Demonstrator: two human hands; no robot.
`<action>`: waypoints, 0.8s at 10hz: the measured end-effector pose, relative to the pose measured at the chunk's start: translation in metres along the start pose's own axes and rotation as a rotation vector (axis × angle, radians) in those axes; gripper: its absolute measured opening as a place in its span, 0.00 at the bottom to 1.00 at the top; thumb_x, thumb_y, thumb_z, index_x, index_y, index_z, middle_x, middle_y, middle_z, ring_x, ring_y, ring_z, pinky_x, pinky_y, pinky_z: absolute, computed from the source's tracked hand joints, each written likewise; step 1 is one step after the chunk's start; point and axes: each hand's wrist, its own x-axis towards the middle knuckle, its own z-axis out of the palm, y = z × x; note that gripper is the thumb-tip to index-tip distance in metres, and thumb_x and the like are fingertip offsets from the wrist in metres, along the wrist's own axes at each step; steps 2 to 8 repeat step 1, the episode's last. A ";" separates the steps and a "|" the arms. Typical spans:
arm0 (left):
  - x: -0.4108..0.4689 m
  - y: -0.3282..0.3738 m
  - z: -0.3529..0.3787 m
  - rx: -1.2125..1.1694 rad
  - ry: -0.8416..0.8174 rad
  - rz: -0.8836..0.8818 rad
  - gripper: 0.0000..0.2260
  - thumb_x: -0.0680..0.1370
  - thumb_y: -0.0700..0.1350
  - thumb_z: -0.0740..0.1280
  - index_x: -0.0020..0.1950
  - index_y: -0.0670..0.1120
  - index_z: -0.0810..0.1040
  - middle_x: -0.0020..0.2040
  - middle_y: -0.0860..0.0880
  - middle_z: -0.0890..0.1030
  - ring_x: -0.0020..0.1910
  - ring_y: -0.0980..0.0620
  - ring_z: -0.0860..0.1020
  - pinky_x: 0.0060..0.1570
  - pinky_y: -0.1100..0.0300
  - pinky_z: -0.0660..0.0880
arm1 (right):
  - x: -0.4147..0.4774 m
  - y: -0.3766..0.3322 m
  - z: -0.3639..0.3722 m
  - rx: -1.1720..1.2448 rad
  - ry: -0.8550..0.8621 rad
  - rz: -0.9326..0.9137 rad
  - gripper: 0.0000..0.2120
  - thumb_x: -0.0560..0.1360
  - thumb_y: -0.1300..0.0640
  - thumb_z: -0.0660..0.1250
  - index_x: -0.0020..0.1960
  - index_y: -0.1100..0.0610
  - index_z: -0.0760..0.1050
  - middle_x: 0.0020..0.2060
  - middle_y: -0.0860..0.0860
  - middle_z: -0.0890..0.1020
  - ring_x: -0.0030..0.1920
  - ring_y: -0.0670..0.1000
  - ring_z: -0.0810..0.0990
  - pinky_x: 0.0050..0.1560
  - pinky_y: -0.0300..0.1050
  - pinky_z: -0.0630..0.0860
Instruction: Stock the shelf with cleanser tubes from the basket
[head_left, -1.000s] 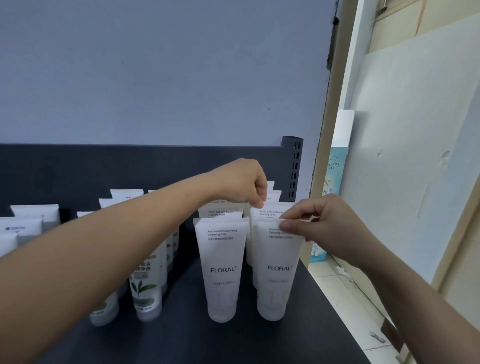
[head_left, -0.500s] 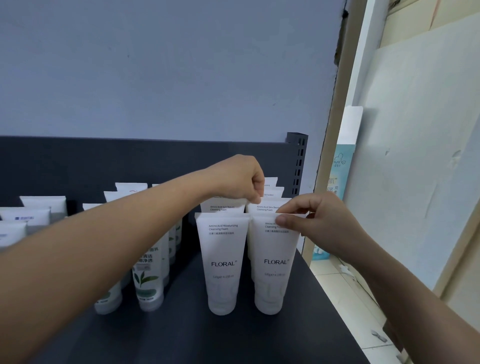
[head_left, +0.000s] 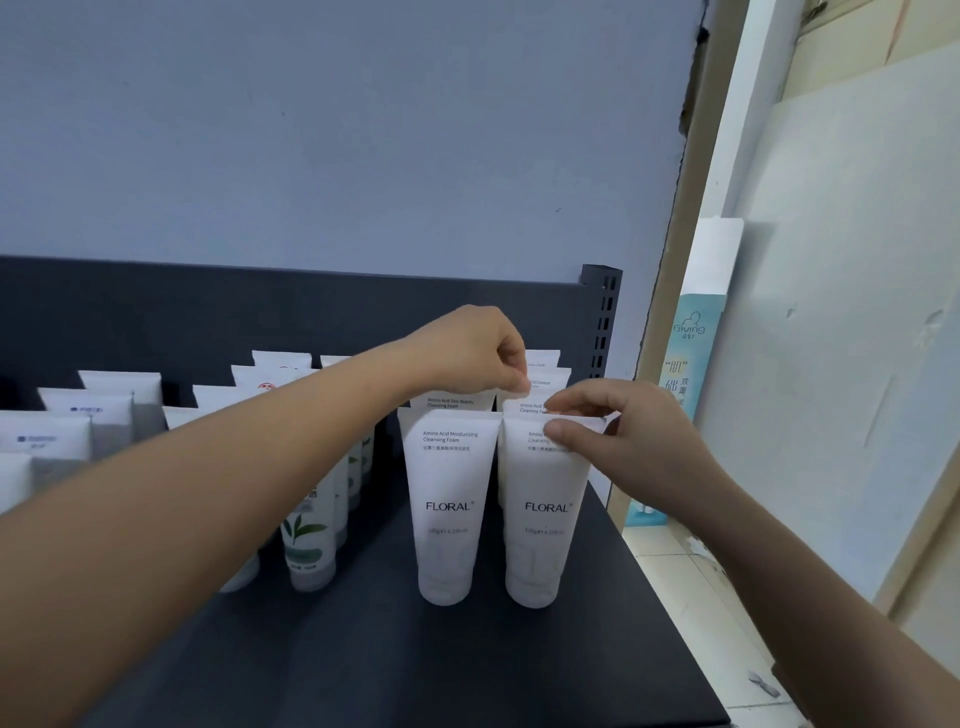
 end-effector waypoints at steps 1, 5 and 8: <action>-0.014 -0.003 -0.005 0.017 0.060 -0.026 0.07 0.75 0.51 0.70 0.49 0.49 0.84 0.44 0.57 0.81 0.46 0.58 0.78 0.45 0.64 0.74 | -0.004 -0.009 0.001 -0.076 0.050 -0.018 0.15 0.74 0.48 0.69 0.60 0.48 0.79 0.52 0.42 0.80 0.48 0.39 0.74 0.51 0.38 0.71; -0.014 -0.003 -0.005 0.017 0.060 -0.026 0.07 0.75 0.51 0.70 0.49 0.49 0.84 0.44 0.57 0.81 0.46 0.58 0.78 0.45 0.64 0.74 | -0.004 -0.009 0.001 -0.076 0.050 -0.018 0.15 0.74 0.48 0.69 0.60 0.48 0.79 0.52 0.42 0.80 0.48 0.39 0.74 0.51 0.38 0.71; -0.014 -0.003 -0.005 0.017 0.060 -0.026 0.07 0.75 0.51 0.70 0.49 0.49 0.84 0.44 0.57 0.81 0.46 0.58 0.78 0.45 0.64 0.74 | -0.004 -0.009 0.001 -0.076 0.050 -0.018 0.15 0.74 0.48 0.69 0.60 0.48 0.79 0.52 0.42 0.80 0.48 0.39 0.74 0.51 0.38 0.71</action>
